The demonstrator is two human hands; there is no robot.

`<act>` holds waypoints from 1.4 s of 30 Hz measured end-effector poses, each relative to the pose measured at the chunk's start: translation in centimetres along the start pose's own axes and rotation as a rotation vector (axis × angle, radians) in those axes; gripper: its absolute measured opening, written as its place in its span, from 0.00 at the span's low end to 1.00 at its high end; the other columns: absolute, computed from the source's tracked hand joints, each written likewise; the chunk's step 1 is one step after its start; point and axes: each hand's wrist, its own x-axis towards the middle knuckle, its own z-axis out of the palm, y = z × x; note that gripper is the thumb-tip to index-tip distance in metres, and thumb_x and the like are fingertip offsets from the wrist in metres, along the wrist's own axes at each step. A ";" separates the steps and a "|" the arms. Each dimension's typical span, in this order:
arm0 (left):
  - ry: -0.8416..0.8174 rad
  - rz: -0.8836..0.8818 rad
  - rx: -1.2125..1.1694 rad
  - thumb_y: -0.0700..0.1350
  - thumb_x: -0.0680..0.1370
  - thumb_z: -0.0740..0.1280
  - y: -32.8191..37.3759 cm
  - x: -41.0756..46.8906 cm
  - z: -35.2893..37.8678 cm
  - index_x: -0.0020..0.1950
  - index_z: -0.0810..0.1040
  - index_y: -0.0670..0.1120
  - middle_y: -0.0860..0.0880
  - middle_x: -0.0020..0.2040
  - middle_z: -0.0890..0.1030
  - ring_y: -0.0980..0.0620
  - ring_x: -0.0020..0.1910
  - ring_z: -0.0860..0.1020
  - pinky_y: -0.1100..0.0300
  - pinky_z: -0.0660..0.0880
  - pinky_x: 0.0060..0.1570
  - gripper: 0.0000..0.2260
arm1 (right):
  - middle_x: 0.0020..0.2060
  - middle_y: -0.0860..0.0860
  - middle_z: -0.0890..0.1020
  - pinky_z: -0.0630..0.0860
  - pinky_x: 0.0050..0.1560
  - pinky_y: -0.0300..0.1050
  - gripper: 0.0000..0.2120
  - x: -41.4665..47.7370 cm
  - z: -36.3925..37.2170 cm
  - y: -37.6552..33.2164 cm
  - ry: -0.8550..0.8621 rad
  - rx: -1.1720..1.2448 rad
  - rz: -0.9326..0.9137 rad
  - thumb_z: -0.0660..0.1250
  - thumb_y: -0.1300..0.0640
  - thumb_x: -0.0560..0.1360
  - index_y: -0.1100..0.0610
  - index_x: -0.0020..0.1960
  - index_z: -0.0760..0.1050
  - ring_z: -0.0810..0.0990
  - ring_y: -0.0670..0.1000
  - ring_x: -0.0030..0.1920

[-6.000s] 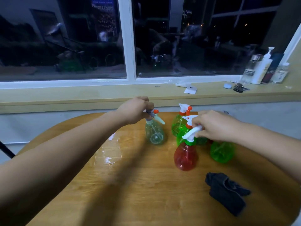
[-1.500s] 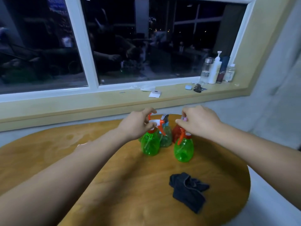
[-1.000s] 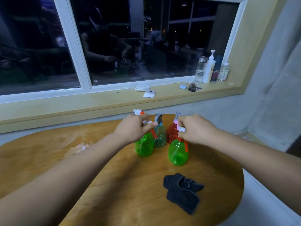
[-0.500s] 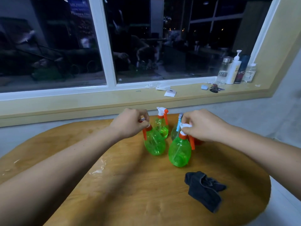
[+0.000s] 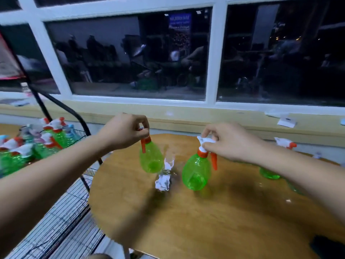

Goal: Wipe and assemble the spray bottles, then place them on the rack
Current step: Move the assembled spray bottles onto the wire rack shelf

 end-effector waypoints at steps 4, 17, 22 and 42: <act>0.032 -0.130 0.048 0.51 0.78 0.71 -7.3 -4.1 -4.4 0.46 0.81 0.55 0.53 0.33 0.81 0.52 0.33 0.78 0.57 0.71 0.33 0.02 | 0.39 0.43 0.80 0.69 0.36 0.38 0.09 4.4 2.1 -7.7 0.005 0.030 -0.187 0.75 0.47 0.75 0.48 0.54 0.83 0.77 0.46 0.40; 0.106 -0.415 0.150 0.51 0.79 0.71 -22.9 -15.7 -14.6 0.43 0.81 0.54 0.56 0.33 0.83 0.54 0.32 0.81 0.60 0.70 0.33 0.05 | 0.41 0.46 0.79 0.68 0.42 0.49 0.09 12.6 8.0 -30.7 0.033 0.142 -0.578 0.72 0.51 0.76 0.52 0.55 0.84 0.77 0.52 0.47; 0.113 -0.509 0.183 0.51 0.78 0.70 -27.1 -18.1 -15.3 0.43 0.82 0.53 0.54 0.35 0.85 0.52 0.34 0.83 0.59 0.74 0.34 0.05 | 0.39 0.43 0.75 0.69 0.43 0.47 0.11 14.3 11.6 -37.2 0.044 0.251 -0.639 0.72 0.49 0.75 0.51 0.56 0.83 0.77 0.52 0.49; 0.034 -0.761 0.272 0.48 0.78 0.70 -38.2 -18.2 -8.1 0.49 0.83 0.46 0.39 0.50 0.85 0.38 0.47 0.79 0.52 0.74 0.44 0.07 | 0.57 0.60 0.82 0.70 0.44 0.50 0.16 17.3 25.5 -48.5 0.007 -0.054 -0.759 0.64 0.54 0.83 0.53 0.70 0.75 0.82 0.64 0.57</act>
